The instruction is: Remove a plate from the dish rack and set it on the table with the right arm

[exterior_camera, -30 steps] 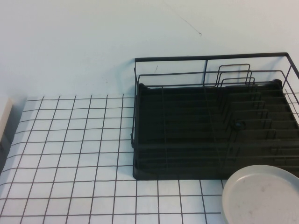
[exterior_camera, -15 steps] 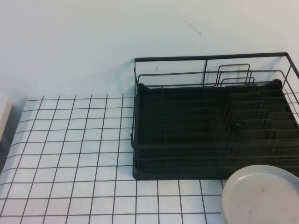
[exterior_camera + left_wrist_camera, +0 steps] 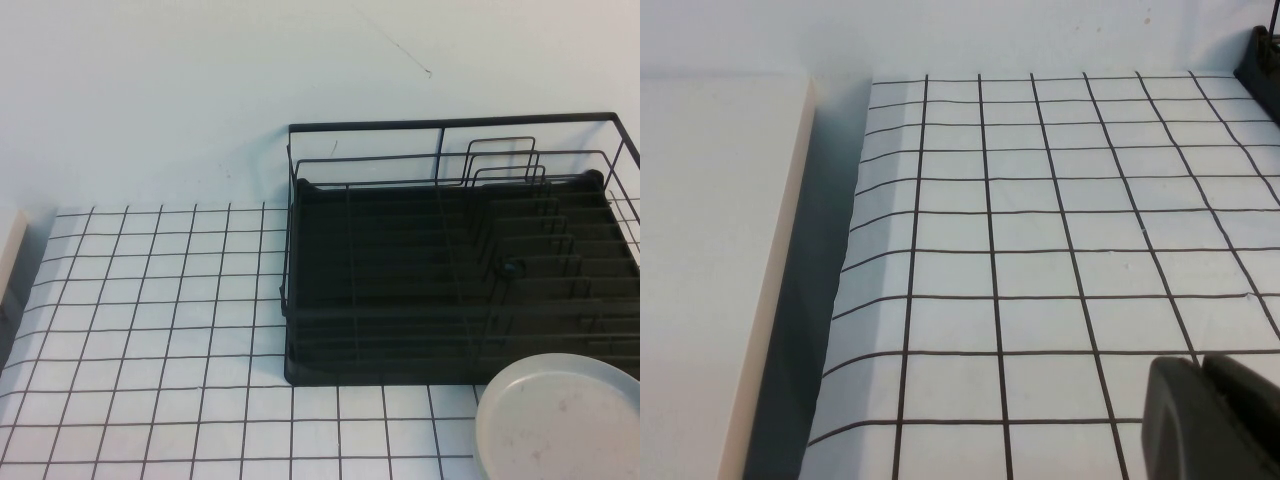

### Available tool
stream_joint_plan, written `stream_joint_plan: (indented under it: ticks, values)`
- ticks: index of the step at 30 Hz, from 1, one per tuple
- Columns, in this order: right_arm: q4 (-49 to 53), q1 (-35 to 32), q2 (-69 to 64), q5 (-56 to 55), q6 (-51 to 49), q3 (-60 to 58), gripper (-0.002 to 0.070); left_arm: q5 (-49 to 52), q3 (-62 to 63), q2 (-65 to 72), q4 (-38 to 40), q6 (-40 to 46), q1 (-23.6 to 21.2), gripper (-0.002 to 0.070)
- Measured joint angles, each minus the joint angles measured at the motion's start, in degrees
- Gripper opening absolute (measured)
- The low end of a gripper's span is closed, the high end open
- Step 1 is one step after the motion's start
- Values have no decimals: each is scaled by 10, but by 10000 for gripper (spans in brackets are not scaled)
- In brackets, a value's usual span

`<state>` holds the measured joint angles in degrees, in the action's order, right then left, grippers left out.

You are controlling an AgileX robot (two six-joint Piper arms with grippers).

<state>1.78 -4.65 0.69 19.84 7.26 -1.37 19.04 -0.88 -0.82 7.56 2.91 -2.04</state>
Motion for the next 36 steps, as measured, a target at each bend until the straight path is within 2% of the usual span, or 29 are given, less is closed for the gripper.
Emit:
stream_joint_plan:
  ticks: [36]
  values:
    - [0,0,0,0,-19,0,-3,0,0,0,0,0,0,-4]
